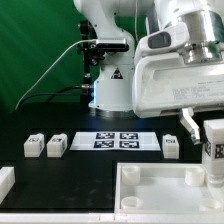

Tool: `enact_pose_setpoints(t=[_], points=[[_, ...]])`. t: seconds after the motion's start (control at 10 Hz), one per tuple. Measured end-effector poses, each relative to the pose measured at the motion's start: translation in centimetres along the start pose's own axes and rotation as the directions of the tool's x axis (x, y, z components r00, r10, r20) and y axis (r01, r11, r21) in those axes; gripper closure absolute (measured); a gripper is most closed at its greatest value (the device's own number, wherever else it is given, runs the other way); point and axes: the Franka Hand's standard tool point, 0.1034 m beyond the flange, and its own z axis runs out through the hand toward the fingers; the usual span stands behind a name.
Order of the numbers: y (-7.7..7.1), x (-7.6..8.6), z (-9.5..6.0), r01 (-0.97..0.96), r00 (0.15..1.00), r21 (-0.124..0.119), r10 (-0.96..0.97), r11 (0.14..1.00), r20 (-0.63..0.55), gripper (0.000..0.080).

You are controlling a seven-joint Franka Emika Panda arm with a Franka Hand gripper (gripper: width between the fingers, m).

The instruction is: Assemble one leg

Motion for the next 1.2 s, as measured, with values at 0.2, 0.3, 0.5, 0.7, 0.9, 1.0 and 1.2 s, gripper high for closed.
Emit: enact_pose_setpoints(t=[0.2, 0.3, 0.5, 0.7, 0.9, 1.0, 1.2], points=[[0.2, -1.2, 0.8, -0.002, 1.000, -0.004, 0.002, 1.000, 0.013, 0.0508], [0.2, -1.5, 1.0, -0.001, 1.000, -0.004, 0.001, 1.000, 0.019, 0.0508], [-0.4, -2.2, 1.3, 0.006, 1.000, 0.002, -0.006, 1.000, 0.028, 0.0508], [-0.5, -3.1, 1.9, 0.009, 0.999, 0.001, -0.009, 1.000, 0.032, 0.0508], [-0.6, -3.1, 2.1, 0.010, 1.000, -0.003, -0.010, 1.000, 0.010, 0.0508], [-0.7, -3.1, 2.1, -0.005, 1.000, -0.021, 0.005, 1.000, -0.002, 0.0508], [-0.8, -3.9, 2.5, -0.008, 0.999, -0.022, 0.009, 1.000, 0.047, 0.0458]])
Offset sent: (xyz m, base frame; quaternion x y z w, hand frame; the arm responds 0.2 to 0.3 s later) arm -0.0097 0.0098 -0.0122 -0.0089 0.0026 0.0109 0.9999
